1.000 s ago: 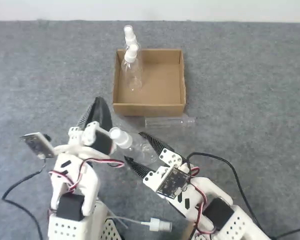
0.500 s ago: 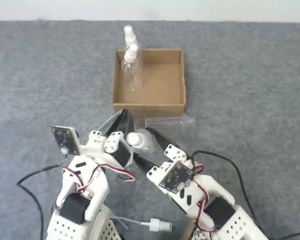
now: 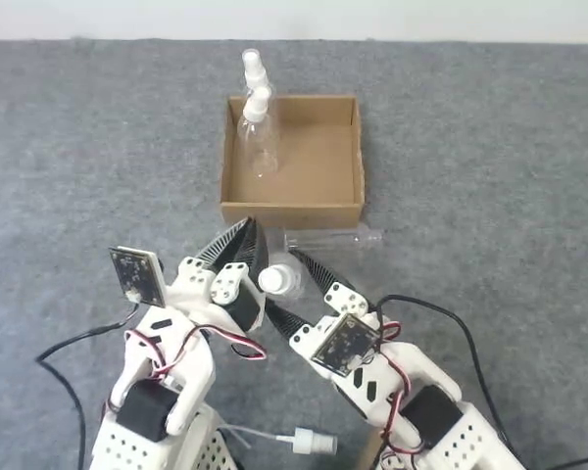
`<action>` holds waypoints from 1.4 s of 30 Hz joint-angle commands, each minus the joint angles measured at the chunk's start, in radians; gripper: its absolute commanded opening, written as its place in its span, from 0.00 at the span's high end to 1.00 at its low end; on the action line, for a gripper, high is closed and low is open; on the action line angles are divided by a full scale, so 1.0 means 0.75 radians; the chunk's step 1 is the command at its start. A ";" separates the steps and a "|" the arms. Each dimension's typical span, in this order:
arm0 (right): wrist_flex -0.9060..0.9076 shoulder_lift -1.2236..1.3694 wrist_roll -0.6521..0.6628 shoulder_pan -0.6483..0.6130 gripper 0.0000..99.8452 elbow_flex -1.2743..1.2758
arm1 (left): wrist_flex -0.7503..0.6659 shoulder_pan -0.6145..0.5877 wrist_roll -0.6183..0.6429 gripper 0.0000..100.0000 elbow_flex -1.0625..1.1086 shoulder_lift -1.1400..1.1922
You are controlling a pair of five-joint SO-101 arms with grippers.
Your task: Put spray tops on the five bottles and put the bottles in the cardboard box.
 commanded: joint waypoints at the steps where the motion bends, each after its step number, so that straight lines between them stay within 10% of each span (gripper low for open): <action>1: 0.003 -0.011 0.025 0.003 0.99 0.027 | 0.092 0.059 -0.018 0.99 -0.079 -0.018; 42: 0.077 -0.011 -0.027 0.044 0.99 0.027 | 0.166 0.168 -0.182 0.99 -0.087 -0.018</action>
